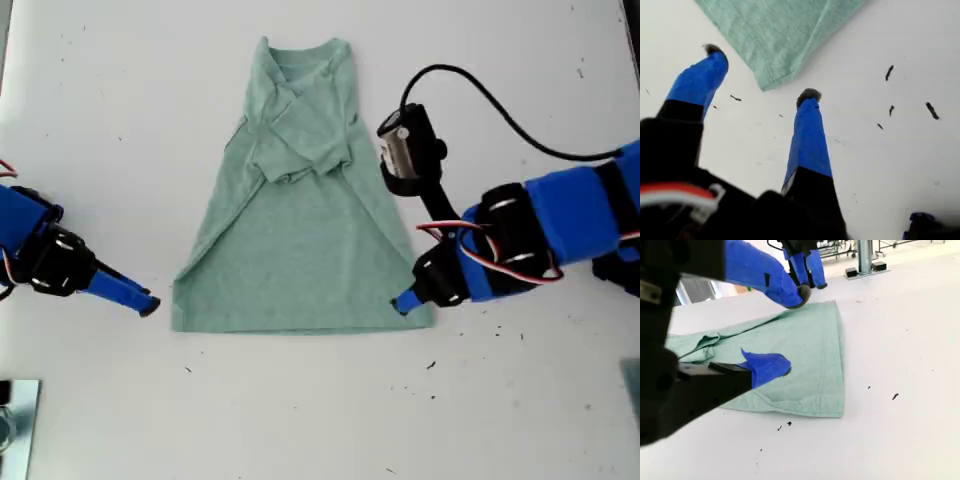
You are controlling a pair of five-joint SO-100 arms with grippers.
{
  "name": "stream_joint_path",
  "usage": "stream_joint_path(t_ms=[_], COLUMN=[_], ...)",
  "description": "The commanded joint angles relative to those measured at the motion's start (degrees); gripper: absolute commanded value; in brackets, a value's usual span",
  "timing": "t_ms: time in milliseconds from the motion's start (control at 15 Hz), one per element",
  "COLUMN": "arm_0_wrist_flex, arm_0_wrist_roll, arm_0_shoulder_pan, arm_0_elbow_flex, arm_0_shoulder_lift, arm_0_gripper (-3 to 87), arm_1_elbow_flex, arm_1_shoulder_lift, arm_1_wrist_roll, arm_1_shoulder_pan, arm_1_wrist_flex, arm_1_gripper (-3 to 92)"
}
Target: Fold t shirt
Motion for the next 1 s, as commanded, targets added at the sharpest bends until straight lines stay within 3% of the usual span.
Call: stream_joint_path(t_ms=[0,133,200,267,333,467,667,933], arm_0_wrist_flex=[-0.6,-0.6,-0.6,-0.6,-0.6,-0.6,-0.6,-0.6], arm_0_wrist_roll=[0.1,0.1,0.1,0.1,0.0,0.0,0.0,0.0], arm_0_shoulder_pan=[-0.6,-0.6,-0.7,-0.5,-0.2,-0.1,-0.1,0.5], arm_0_elbow_flex=[0.5,0.5,0.5,0.5,0.5,0.5,0.5,0.4], arm_0_shoulder_lift=[0.4,0.4,0.4,0.4,0.4,0.4,0.4,0.4], arm_0_gripper=[17.8,17.8,17.8,17.8,17.8,17.8,17.8,17.8], arm_1_elbow_flex=[8.3,16.5,19.0,20.1,20.1,17.9,9.2,-18.9], arm_1_shoulder_lift=[0.0,-4.7,-8.4,-11.2,-11.6,-10.0,-4.2,-4.7], arm_1_wrist_roll=[-1.7,-3.0,-3.4,-3.2,-3.1,-3.6,-3.7,-7.3], arm_1_shoulder_pan=[1.5,2.8,3.3,3.3,2.7,2.1,1.5,1.2], arm_1_wrist_flex=[-11.6,-23.2,-28.2,-30.1,-30.7,-24.8,-8.2,12.7], arm_1_gripper=[25.8,20.4,9.1,-0.5,-1.4,-1.7,-1.7,-1.7])
